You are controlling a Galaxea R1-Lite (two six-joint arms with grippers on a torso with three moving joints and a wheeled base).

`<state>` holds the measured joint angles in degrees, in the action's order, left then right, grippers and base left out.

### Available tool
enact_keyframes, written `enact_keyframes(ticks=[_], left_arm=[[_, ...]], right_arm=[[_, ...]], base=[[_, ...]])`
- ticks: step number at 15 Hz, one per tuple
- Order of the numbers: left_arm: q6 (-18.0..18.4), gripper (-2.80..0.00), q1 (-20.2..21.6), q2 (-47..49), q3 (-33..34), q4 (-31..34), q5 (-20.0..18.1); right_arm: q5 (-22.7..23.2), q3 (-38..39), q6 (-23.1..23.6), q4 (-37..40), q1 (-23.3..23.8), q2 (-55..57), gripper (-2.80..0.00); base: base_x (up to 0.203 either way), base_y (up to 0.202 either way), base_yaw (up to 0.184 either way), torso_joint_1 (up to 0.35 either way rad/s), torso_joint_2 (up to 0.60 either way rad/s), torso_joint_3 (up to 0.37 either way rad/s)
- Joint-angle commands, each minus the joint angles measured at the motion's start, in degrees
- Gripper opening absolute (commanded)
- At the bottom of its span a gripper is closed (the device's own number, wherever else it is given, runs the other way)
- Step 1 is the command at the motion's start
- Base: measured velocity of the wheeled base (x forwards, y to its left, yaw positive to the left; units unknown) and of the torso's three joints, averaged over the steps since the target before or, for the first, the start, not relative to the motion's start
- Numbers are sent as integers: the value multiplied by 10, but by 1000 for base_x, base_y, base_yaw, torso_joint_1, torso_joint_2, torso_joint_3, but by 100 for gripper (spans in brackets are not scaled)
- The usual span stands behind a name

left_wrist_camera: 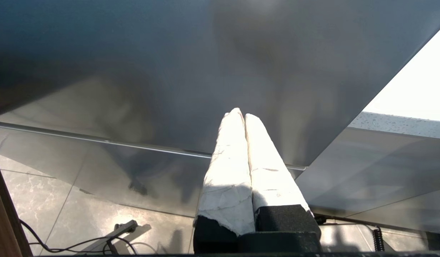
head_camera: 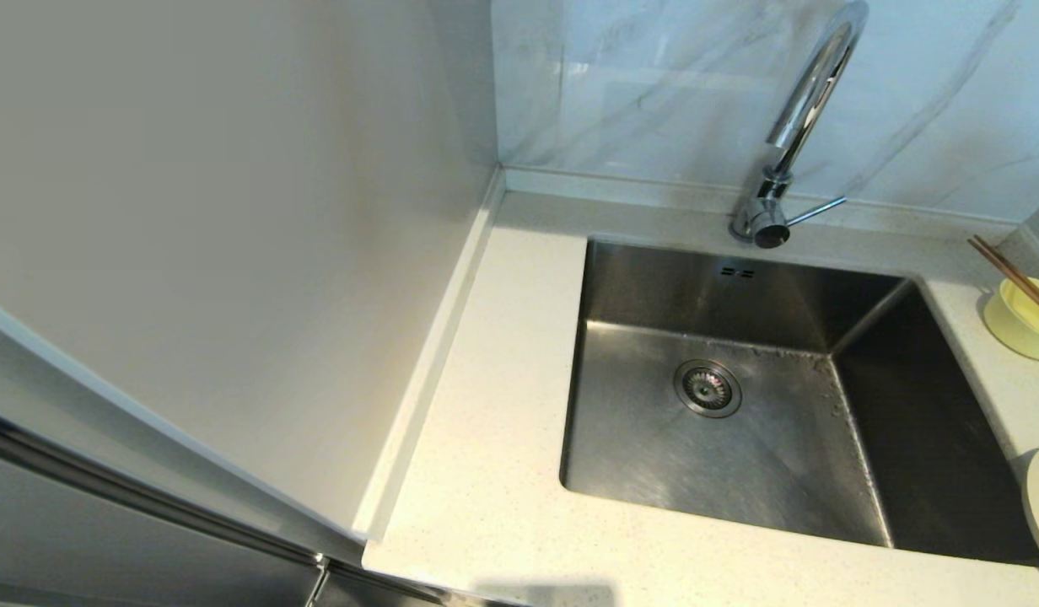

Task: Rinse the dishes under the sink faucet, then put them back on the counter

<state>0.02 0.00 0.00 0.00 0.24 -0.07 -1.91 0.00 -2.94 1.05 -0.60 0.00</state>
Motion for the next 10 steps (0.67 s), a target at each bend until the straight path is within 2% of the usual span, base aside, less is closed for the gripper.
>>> enact_keyframes(ticks=[1, 10], left_arm=[[0, -280, 0, 0, 0, 0, 0], [0, -280, 0, 0, 0, 0, 0]], right_arm=[[0, 5, 1, 0, 0, 1, -280], [-1, 5, -1, 0, 0, 1, -280]], base=[[0, 0, 0, 0, 0, 0], [0, 0, 0, 0, 0, 0]])
